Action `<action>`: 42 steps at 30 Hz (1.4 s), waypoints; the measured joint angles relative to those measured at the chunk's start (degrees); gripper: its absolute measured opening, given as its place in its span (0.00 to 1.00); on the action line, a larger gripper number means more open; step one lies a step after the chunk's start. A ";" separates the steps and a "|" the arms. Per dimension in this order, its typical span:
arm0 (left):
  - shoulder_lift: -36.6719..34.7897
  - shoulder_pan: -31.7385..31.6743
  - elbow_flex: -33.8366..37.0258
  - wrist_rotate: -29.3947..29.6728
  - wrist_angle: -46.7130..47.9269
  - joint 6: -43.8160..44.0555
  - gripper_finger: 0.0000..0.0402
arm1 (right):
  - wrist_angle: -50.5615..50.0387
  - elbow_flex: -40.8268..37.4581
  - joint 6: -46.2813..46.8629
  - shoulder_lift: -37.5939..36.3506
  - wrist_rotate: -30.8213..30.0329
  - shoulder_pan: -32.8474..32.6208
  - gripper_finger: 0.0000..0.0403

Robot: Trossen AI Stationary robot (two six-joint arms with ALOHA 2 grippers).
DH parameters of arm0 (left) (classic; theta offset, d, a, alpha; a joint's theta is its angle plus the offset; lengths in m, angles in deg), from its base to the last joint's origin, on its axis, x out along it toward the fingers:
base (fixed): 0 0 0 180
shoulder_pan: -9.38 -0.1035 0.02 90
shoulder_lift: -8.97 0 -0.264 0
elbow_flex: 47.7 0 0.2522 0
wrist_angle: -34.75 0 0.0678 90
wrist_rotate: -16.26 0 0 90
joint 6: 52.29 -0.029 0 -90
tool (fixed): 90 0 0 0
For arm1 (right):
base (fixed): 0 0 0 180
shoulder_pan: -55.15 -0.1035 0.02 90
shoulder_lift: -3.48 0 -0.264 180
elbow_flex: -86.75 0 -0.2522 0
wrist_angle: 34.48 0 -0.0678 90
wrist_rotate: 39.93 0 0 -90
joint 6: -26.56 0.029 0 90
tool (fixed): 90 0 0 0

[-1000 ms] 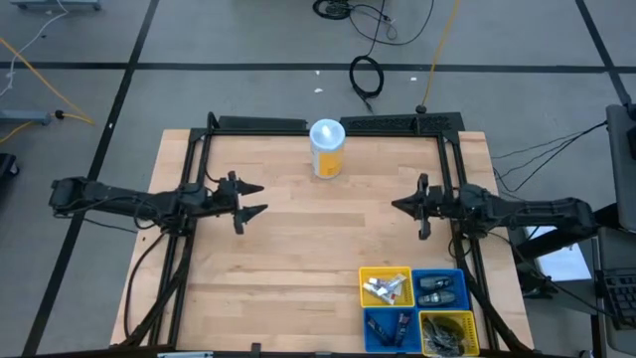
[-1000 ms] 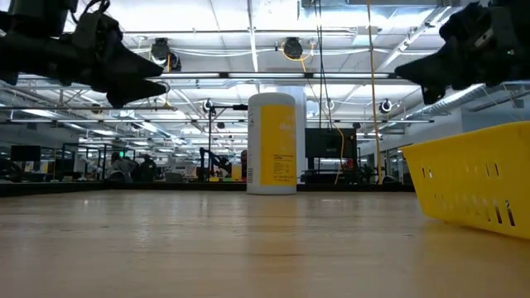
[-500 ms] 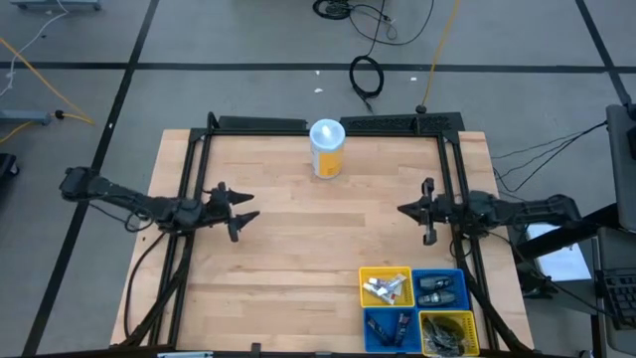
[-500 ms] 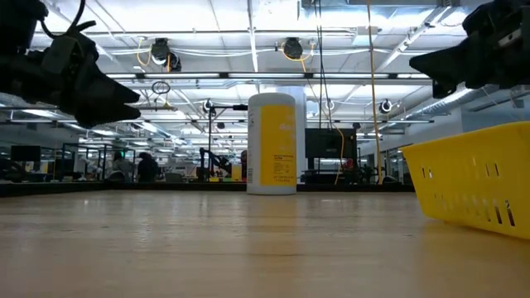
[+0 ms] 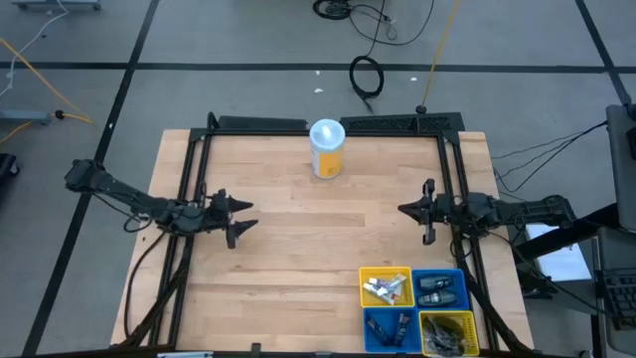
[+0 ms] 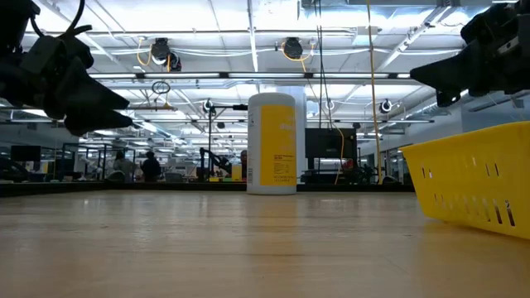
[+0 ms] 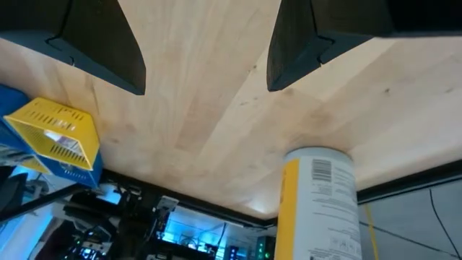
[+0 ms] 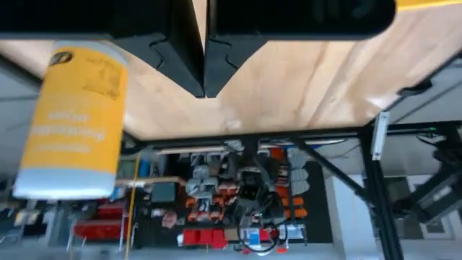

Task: Pick & Place Travel size toiletries
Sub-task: Return to Home Position

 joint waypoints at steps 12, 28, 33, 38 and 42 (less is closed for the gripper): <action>0.02 -0.04 0.00 0.00 -0.07 0.01 0.70 | 1.03 -0.04 2.67 2.13 -0.01 0.00 0.00; 0.02 -0.04 0.00 0.00 -0.11 0.03 0.70 | 1.07 -0.07 2.67 2.16 -0.01 0.00 0.01; 0.02 -0.04 0.00 0.00 -0.13 0.05 0.70 | 1.07 -0.07 2.67 2.16 -0.01 0.00 0.01; 0.02 -0.04 0.00 0.00 -0.15 0.05 0.70 | 1.07 -0.10 2.67 2.16 -0.01 0.00 0.01; 0.02 -0.04 0.00 0.00 -0.15 0.07 0.70 | 1.07 -0.11 2.67 2.16 -0.01 0.00 0.01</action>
